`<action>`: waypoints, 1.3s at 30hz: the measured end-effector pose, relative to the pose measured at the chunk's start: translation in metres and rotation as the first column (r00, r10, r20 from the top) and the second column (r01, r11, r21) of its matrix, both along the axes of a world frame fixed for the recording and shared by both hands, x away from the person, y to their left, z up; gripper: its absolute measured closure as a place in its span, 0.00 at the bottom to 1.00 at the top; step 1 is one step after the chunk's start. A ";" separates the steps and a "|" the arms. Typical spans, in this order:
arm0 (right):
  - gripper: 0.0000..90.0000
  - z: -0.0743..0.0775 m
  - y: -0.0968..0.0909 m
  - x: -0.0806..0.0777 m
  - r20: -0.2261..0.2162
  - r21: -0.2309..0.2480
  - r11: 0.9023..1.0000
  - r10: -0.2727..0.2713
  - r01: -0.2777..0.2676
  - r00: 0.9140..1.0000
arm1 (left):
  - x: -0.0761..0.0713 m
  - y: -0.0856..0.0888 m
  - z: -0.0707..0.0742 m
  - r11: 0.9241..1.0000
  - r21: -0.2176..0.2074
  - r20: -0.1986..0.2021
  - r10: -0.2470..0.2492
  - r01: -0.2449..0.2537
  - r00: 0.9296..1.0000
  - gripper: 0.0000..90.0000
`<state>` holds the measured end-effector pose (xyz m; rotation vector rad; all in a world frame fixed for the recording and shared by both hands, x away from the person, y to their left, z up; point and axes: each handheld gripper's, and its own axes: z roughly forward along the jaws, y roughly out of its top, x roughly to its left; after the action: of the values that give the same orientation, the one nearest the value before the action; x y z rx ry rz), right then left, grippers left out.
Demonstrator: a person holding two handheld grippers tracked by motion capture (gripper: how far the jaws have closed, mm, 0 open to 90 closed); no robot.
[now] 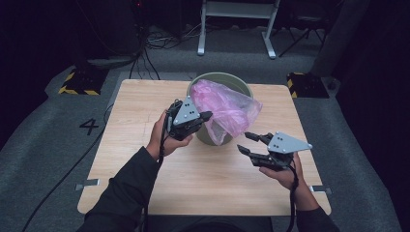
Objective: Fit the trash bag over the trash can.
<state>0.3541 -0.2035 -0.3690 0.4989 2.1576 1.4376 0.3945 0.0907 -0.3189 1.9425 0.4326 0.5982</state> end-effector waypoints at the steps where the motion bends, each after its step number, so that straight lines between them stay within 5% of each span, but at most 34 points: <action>1: 0.47 -0.004 0.006 0.009 -0.012 0.011 0.999 -0.031 0.031 0.999 | 0.000 -0.001 0.000 1.000 0.001 0.001 -0.002 0.002 1.000 1.00; 6: 0.53 -0.005 0.014 0.024 0.019 0.018 0.996 -0.092 0.091 0.996 | 0.001 0.000 -0.001 1.000 -0.003 0.000 -0.005 0.005 1.000 1.00; 7: 0.70 -0.003 0.014 0.029 0.027 0.039 0.994 -0.108 0.107 0.994 | 0.002 0.001 -0.001 1.000 -0.007 -0.003 -0.008 0.007 1.000 1.00; 8: 0.70 -0.003 0.014 0.029 0.027 0.039 0.994 -0.108 0.107 0.994 | 0.002 0.002 -0.001 1.000 -0.008 -0.004 -0.004 0.004 1.000 1.00; 9: 0.82 -0.002 0.013 0.033 0.041 0.055 0.991 -0.122 0.120 0.992 | 0.003 0.003 -0.002 1.000 -0.013 -0.008 -0.004 0.004 1.000 1.00; 13: 1.00 0.000 0.012 0.037 0.040 0.070 0.992 -0.105 0.102 0.994 | 0.005 0.005 -0.004 1.000 -0.024 -0.007 0.001 -0.001 1.000 1.00; 18: 1.00 0.003 0.004 0.039 0.042 0.070 0.986 -0.152 0.149 0.987 | 0.008 0.018 -0.002 0.998 -0.050 -0.003 0.032 -0.032 0.999 1.00; 26: 1.00 0.015 -0.028 0.047 0.037 0.078 0.962 -0.263 0.260 0.964 | 0.017 0.045 -0.001 0.994 -0.043 -0.014 0.105 -0.105 0.994 1.00; 33: 1.00 0.019 -0.041 0.055 0.010 0.098 0.948 -0.304 0.302 0.953 | 0.022 0.067 -0.005 0.992 -0.019 -0.047 0.126 -0.127 0.991 1.00; 38: 1.00 0.017 -0.040 0.055 -0.007 0.093 0.954 -0.285 0.285 0.958 | 0.018 0.075 -0.010 0.994 -0.026 -0.079 0.101 -0.103 0.992 0.99; 39: 1.00 0.017 -0.038 0.053 -0.011 0.088 0.963 -0.254 0.254 0.967 | 0.016 0.075 -0.009 0.995 -0.021 -0.091 0.095 -0.097 0.991 0.68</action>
<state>0.4066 -0.2417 -0.3524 0.7781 1.9522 1.3920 0.4104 0.1658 -0.3283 1.9380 0.5900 0.5657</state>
